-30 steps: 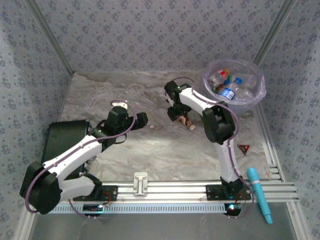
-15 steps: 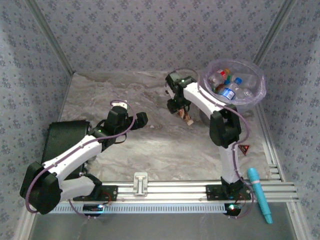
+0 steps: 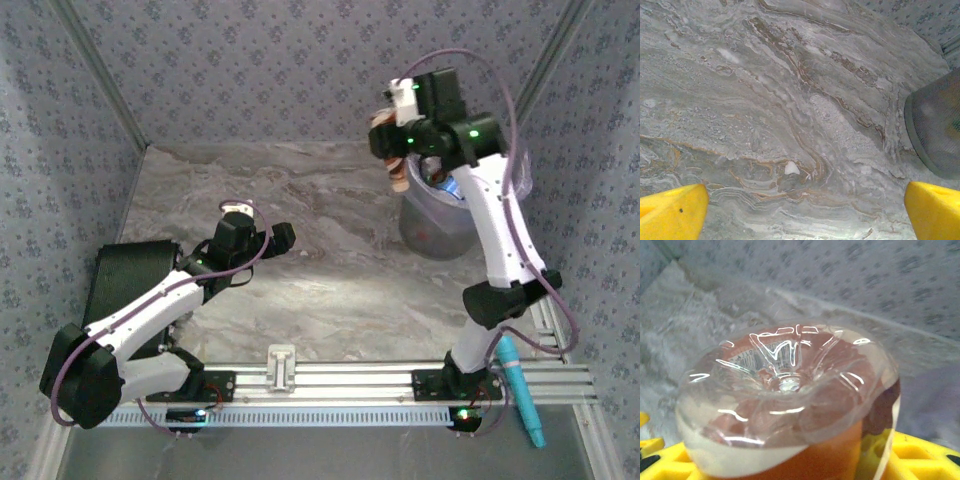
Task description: Put the plastic bottles in the bin
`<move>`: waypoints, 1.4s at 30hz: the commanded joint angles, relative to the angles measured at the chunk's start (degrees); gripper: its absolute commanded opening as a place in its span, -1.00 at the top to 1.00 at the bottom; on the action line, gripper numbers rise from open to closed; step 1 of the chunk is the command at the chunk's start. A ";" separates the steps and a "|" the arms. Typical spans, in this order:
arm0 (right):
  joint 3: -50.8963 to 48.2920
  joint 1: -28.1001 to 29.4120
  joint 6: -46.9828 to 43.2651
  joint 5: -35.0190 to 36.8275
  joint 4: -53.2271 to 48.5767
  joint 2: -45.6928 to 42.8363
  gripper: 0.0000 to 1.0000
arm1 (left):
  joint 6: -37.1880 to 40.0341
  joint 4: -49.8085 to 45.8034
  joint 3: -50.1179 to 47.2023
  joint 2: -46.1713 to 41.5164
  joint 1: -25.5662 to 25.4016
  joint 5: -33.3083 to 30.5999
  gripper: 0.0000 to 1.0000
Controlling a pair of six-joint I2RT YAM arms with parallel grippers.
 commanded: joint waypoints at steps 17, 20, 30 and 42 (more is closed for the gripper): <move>-9.15 -20.65 12.56 0.92 7.42 1.06 -0.09 | 0.86 1.15 -1.05 -0.76 0.59 -0.57 -1.00; -11.81 -20.66 15.36 1.30 8.27 1.13 -0.08 | 0.80 1.15 -0.98 -0.57 0.73 -0.53 -0.99; -21.84 -20.28 21.05 6.80 9.33 0.34 -0.09 | 0.94 1.06 -0.31 -0.06 0.75 -0.17 -1.00; -9.59 -19.49 15.85 10.01 2.13 1.14 -0.77 | 0.77 1.57 0.49 1.06 0.98 0.86 -1.00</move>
